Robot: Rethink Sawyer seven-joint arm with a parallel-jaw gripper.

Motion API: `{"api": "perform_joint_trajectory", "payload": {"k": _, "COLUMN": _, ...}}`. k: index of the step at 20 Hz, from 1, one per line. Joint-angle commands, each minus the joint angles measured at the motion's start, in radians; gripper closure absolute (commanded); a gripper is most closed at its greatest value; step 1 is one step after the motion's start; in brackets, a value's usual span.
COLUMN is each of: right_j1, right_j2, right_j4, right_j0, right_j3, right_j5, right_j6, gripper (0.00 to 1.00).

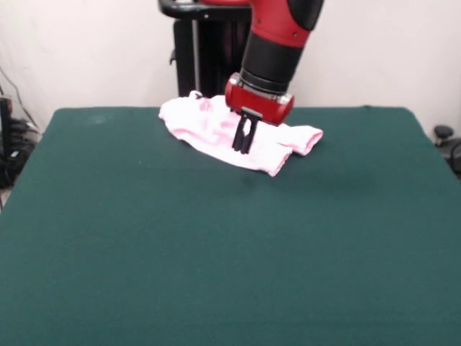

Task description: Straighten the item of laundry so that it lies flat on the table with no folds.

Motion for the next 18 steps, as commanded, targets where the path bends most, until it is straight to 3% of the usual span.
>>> {"api": "perform_joint_trajectory", "payload": {"k": 1, "right_j1": 0.063, "right_j2": 0.113, "right_j4": 0.046, "right_j0": -0.029, "right_j3": -0.042, "right_j5": 0.048, "right_j6": 0.199, "gripper": 1.0}}
{"api": "perform_joint_trajectory", "payload": {"k": 7, "right_j1": 0.071, "right_j2": 0.201, "right_j4": 0.0, "right_j0": -0.093, "right_j3": 0.014, "right_j5": 0.046, "right_j6": 0.18, "gripper": 1.0}}
{"api": "perform_joint_trajectory", "payload": {"k": 12, "right_j1": 0.131, "right_j2": 0.274, "right_j4": -0.059, "right_j0": -0.16, "right_j3": 0.048, "right_j5": -0.018, "right_j6": 0.162, "gripper": 1.0}}
{"api": "perform_joint_trajectory", "payload": {"k": 18, "right_j1": 0.159, "right_j2": 0.329, "right_j4": -0.107, "right_j0": -0.224, "right_j3": 0.061, "right_j5": 0.027, "right_j6": 0.133, "gripper": 1.0}}
